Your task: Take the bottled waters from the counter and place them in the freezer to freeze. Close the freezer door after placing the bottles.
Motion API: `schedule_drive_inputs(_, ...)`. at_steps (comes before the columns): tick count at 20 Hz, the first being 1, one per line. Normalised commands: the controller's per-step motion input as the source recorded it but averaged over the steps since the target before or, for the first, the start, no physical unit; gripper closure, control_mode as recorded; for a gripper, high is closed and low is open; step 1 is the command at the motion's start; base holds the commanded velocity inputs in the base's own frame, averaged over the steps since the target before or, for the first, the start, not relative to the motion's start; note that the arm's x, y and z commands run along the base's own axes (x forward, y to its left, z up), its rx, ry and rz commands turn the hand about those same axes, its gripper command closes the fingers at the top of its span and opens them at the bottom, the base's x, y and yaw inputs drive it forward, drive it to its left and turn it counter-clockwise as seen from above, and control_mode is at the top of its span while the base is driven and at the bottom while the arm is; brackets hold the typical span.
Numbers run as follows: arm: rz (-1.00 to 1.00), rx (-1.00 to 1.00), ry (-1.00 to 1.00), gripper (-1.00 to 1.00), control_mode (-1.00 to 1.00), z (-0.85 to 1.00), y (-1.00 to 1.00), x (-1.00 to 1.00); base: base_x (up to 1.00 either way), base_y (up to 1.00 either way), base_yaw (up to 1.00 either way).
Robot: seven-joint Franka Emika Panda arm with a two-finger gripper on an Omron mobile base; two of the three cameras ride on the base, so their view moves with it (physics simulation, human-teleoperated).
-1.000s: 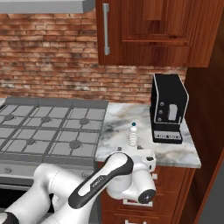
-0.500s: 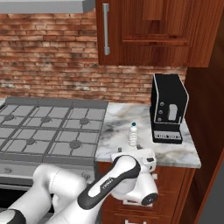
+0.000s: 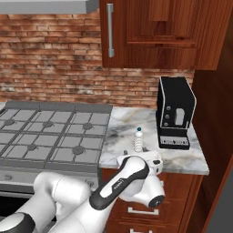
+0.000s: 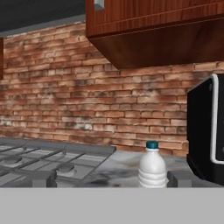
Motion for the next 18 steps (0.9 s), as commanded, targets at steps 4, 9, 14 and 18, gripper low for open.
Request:
schedule_drive_inputs(4,0.03,0.0,-0.05,-1.0,-1.0,0.0,0.0,0.09,0.0,0.0,0.0)
schedule_drive_inputs(9,0.0,-0.01,-0.01,-1.0,-1.0,0.0,0.0,0.16,0.0,0.0,0.0)
schedule_drive_inputs(14,0.0,-0.05,0.0,-1.0,-1.0,0.0,0.0,0.22,0.0,0.0,0.0)
schedule_drive_inputs(18,0.0,-0.06,0.0,-1.0,-1.0,0.0,0.0,0.27,0.0,0.0,0.0)
